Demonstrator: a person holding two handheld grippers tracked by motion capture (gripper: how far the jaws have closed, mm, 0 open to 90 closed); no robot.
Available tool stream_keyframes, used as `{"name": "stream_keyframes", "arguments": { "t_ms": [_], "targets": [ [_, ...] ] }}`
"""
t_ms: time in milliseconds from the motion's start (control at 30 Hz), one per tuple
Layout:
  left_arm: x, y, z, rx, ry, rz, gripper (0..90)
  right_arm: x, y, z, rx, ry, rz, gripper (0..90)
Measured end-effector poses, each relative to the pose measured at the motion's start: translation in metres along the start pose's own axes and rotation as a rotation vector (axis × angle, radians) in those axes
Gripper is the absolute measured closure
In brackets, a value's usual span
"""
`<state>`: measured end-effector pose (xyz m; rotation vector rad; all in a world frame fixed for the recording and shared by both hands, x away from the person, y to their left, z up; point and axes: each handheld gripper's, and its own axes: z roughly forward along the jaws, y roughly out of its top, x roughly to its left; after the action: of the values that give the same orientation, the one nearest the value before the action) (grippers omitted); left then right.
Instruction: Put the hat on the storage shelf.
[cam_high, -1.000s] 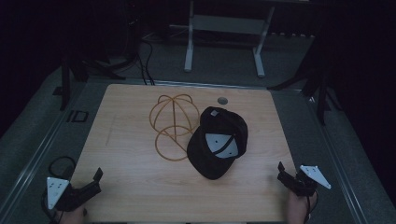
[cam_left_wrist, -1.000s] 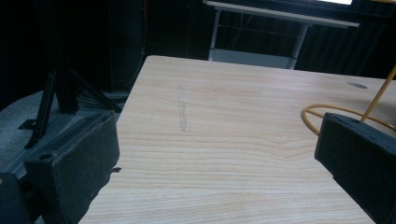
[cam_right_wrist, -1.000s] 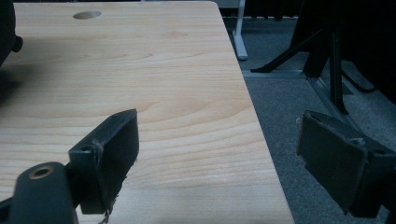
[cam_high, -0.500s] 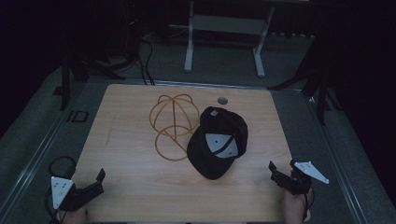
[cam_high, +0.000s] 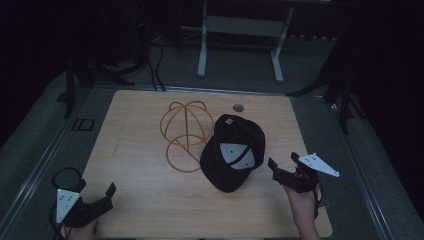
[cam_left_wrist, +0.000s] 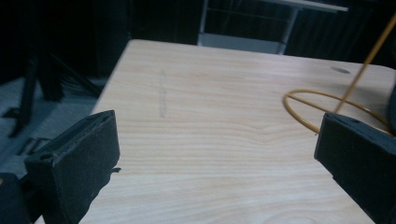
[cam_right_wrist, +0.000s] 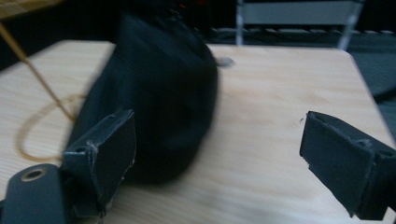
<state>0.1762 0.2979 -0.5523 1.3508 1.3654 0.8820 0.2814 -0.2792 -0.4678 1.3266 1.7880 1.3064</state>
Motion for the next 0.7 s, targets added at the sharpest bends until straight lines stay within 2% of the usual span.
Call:
{"name": "stream_keyframes", "arguments": {
  "t_ms": [133,167,200,267,333,367,400,500,600,633,700],
  "targets": [
    [-0.003,0.001,-0.002,-0.003,0.005,0.016,0.7,0.016,0.015,0.005,-0.009,0.053,-0.03,10.6],
    [-0.003,0.001,-0.002,-0.003,0.005,0.016,0.7,0.016,0.015,0.005,-0.009,0.053,-0.03,10.6],
    [-0.004,0.001,-0.002,-0.001,0.005,0.024,0.7,0.024,0.021,0.012,0.008,0.053,-0.056,10.6],
    [-0.004,0.001,-0.001,0.002,0.007,0.027,0.7,0.028,0.025,0.021,0.026,0.053,-0.067,10.7],
    [-0.005,0.001,-0.001,0.005,0.006,0.03,0.7,0.03,0.028,0.032,0.048,0.041,-0.062,12.0],
    [-0.005,0.001,0.0,0.008,0.012,0.038,0.7,0.03,0.028,0.032,0.048,0.041,-0.062,12.0],
    [-0.006,0.001,0.0,0.011,0.008,0.041,0.7,0.032,0.029,0.045,0.065,0.024,-0.053,13.5],
    [-0.005,0.001,0.0,0.008,0.007,0.042,0.7,0.033,0.028,0.054,0.082,0.009,-0.047,14.2],
    [-0.004,0.001,-0.001,-0.007,0.007,0.04,0.7,0.035,0.024,0.067,0.126,-0.027,-0.044,21.7],
    [-0.004,0.001,-0.001,-0.01,0.01,0.039,0.7,0.036,0.02,0.069,0.136,-0.065,-0.048,31.5],
    [-0.003,0.001,-0.001,-0.011,0.006,0.032,0.7,0.037,0.018,0.073,0.161,-0.09,-0.059,40.6]
  ]
}}
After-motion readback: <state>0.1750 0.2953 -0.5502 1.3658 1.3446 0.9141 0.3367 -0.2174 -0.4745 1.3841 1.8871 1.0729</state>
